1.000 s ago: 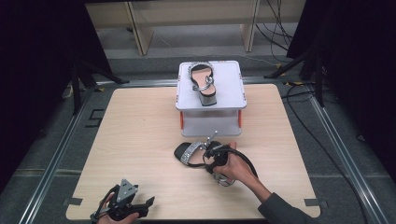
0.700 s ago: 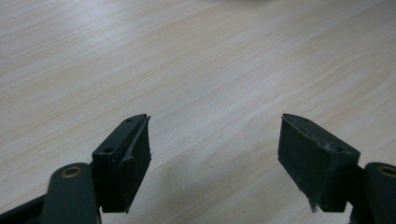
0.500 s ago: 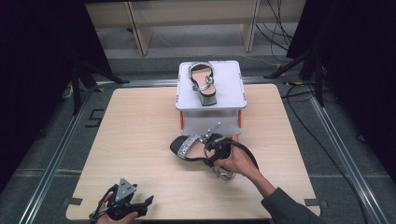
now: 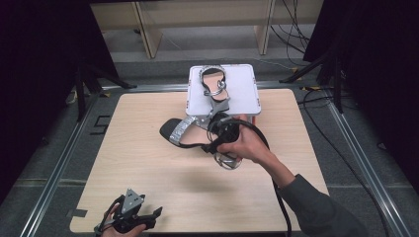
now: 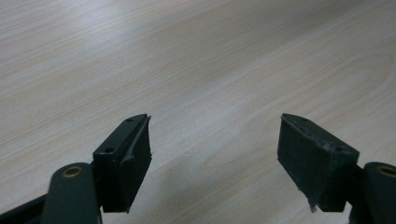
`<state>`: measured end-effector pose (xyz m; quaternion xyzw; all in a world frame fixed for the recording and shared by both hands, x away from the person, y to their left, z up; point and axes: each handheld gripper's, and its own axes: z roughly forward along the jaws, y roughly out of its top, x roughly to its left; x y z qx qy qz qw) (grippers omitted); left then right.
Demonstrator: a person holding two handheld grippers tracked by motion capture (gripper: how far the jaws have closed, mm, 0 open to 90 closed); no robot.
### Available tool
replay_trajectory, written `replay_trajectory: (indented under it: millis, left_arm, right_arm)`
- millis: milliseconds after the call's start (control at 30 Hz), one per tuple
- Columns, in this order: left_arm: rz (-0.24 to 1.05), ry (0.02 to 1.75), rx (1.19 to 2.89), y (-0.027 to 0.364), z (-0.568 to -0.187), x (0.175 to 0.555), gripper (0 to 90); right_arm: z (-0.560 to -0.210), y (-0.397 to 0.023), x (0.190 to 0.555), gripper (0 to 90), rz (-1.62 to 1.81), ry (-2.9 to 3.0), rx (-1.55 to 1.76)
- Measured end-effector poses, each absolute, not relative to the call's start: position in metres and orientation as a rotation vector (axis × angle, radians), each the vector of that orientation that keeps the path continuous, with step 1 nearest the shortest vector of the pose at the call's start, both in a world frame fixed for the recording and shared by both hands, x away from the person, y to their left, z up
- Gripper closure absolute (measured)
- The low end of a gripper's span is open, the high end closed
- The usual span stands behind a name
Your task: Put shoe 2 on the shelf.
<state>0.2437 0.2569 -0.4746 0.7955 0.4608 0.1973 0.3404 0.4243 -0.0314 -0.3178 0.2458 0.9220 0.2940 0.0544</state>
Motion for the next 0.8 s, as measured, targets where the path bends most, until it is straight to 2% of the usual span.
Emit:
replay_trajectory:
  millis: [200,233,333,400,467,633,700,800]
  left_arm:
    - [0.506,1.196,2.074,0.257,-0.474,0.244,25.1]
    - [0.508,1.196,2.074,0.257,-0.474,0.244,24.7]
    - [0.492,1.204,2.066,0.257,-0.474,0.243,23.6]
    - [0.523,1.188,2.130,0.259,-0.474,0.244,18.8]
    - [0.537,1.213,2.083,0.255,-0.476,0.244,15.5]
    - [0.511,1.200,2.050,0.255,-0.475,0.243,15.9]
    - [0.509,1.183,2.107,0.258,-0.473,0.244,16.8]
    - [0.508,1.185,2.094,0.257,-0.473,0.244,17.3]
  right_arm:
    - [-0.274,-0.031,0.443,42.8,0.926,2.744,0.750]
    - [-0.258,-0.034,0.452,42.9,0.924,2.713,0.764]
    - [-0.243,-0.037,0.460,42.8,0.931,2.684,0.818]
    - [-0.225,-0.045,0.473,42.8,0.931,2.644,0.845]
    - [-0.220,-0.048,0.479,42.8,0.931,2.630,0.868]
    - [-0.201,-0.066,0.508,42.8,0.882,2.546,1.022]
    - [-0.195,-0.074,0.523,42.8,0.852,2.515,1.087]
    - [-0.192,-0.080,0.535,42.8,0.835,2.485,1.127]
